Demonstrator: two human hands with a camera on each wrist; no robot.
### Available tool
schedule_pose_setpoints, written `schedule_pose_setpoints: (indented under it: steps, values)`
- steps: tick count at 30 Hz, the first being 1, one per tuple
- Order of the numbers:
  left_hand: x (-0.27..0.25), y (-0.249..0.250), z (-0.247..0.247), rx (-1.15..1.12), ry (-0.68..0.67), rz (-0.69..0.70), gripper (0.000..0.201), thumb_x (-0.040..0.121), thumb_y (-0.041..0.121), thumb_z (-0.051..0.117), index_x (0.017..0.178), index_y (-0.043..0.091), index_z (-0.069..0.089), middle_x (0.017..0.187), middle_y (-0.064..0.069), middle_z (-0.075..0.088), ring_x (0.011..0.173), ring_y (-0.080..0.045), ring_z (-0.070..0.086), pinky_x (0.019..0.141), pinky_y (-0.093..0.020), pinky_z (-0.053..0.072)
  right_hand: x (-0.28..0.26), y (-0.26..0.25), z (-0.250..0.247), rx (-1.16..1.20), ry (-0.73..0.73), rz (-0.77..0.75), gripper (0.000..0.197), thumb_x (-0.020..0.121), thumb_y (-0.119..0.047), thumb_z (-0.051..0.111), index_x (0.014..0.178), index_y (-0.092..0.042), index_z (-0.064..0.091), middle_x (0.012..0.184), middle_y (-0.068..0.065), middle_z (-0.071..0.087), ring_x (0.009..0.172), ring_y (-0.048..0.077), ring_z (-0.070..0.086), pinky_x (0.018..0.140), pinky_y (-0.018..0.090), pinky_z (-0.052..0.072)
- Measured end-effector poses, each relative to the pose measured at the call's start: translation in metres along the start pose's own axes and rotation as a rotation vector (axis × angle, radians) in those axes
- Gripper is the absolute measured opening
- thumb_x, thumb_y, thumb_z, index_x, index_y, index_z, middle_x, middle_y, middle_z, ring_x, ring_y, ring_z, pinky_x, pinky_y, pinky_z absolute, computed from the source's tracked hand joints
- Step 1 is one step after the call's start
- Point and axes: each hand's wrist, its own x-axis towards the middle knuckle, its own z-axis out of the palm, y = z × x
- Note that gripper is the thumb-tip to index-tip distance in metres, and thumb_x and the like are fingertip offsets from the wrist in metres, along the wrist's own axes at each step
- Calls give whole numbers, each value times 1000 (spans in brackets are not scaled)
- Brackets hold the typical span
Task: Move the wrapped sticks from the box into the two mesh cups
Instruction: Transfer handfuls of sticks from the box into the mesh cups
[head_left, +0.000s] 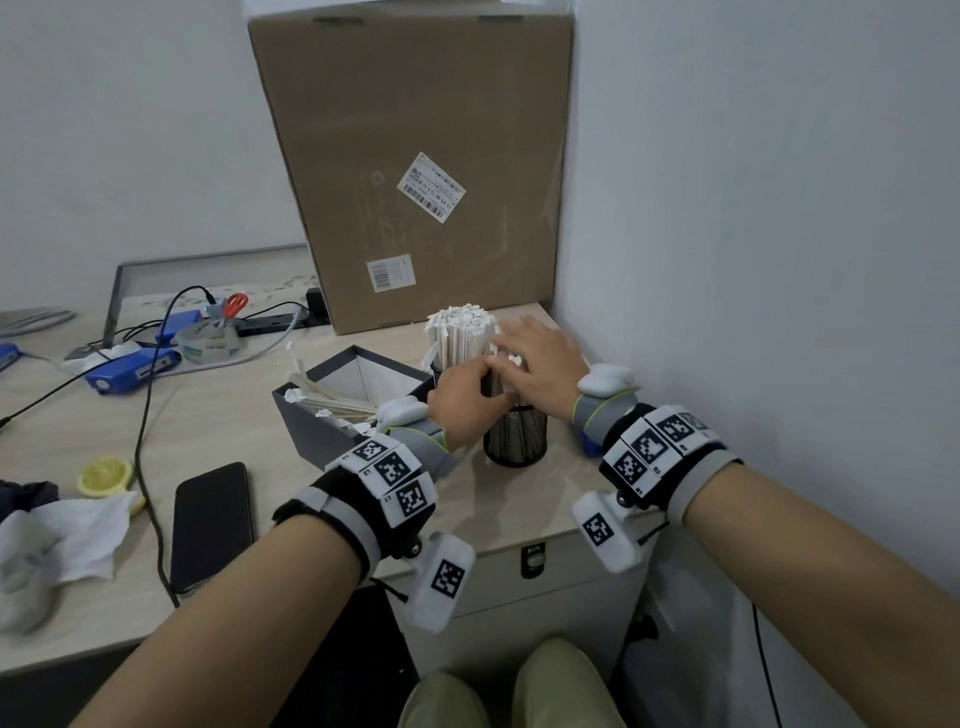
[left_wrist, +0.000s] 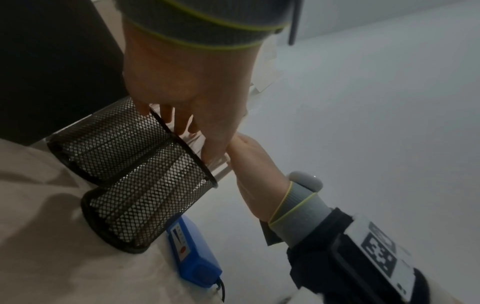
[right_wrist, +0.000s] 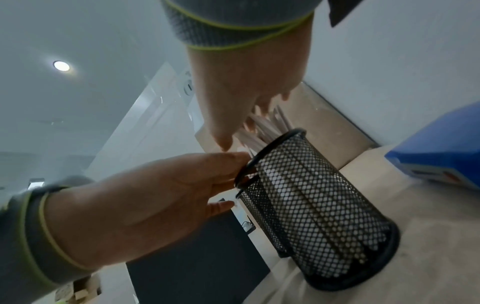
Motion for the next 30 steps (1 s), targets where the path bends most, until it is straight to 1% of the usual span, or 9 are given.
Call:
schedule_pose_setpoints:
  steps: [2, 5, 9, 11, 14, 19, 21, 25, 30]
  values:
    - [-3, 2, -8, -3, 15, 36, 53, 69, 40, 53, 113, 13, 63, 108, -7, 67, 102, -26, 62, 93, -44, 49, 0, -4, -3, 23, -52, 71, 41, 99, -43, 36, 130, -24, 54, 145, -8, 46, 146, 18, 20, 114, 48, 13]
    - [-6, -4, -28, -22, 113, 46, 44, 86, 19, 60, 129, 11, 57, 132, -6, 57, 123, -21, 51, 103, -28, 37, 1, -13, -14, 187, 179, 84, 55, 89, -56, 30, 122, -25, 63, 137, -5, 55, 142, 19, 30, 114, 46, 17]
    - [-11, -20, -67, -78, 325, 9, 29, 87, 12, 54, 115, 16, 63, 118, -2, 61, 109, -14, 55, 90, -25, 42, 0, -51, -21, 346, 406, 31, 34, 89, -40, 44, 88, -17, 69, 91, -2, 69, 91, 20, 61, 85, 41, 47]
    - [-12, -31, -86, -62, 384, -50, 27, 86, 11, 52, 109, 17, 65, 112, -1, 63, 103, -14, 57, 86, -27, 44, -5, -74, -20, 400, 287, 75, 19, 89, -26, 52, 79, -13, 63, 76, -1, 63, 76, 22, 59, 72, 38, 49]
    - [-17, -51, -110, -20, 457, -143, 26, 84, 10, 52, 104, 16, 67, 108, -3, 65, 101, -20, 60, 83, -30, 44, -10, -106, -3, 305, -27, 162, 13, 87, -23, 53, 80, -14, 59, 79, 5, 64, 82, 26, 61, 74, 36, 49]
    - [-27, -83, -122, 18, 451, -310, 28, 82, 6, 52, 103, 15, 69, 117, -10, 61, 108, -32, 58, 92, -42, 50, 4, -115, 45, 159, -245, 302, 28, 86, -26, 51, 65, -10, 42, 64, 8, 50, 60, 26, 50, 49, 28, 35]
    - [-31, -91, -121, 48, 417, -352, 33, 81, 6, 51, 109, 16, 65, 127, -13, 54, 114, -35, 53, 97, -46, 46, 10, -113, 56, 193, -229, 385, 22, 86, -26, 52, 77, -9, 41, 63, 5, 45, 61, 27, 50, 48, 28, 32]
    - [-40, -96, -116, 21, 402, -458, 59, 85, 10, 56, 140, 16, 39, 148, -12, 29, 128, -36, 41, 107, -42, 37, 19, -114, 66, 276, -208, 509, 37, 90, -30, 49, 106, 3, 49, 84, 15, 67, 68, 30, 65, 66, 34, 54]
    - [-40, -99, -115, -151, 245, -525, 77, 86, 19, 58, 150, 17, 16, 147, -14, 27, 129, -37, 39, 104, -48, 41, 25, -123, 62, 360, -236, 554, 45, 94, -35, 41, 121, 1, 39, 79, 17, 69, 49, 23, 58, 53, 29, 51]
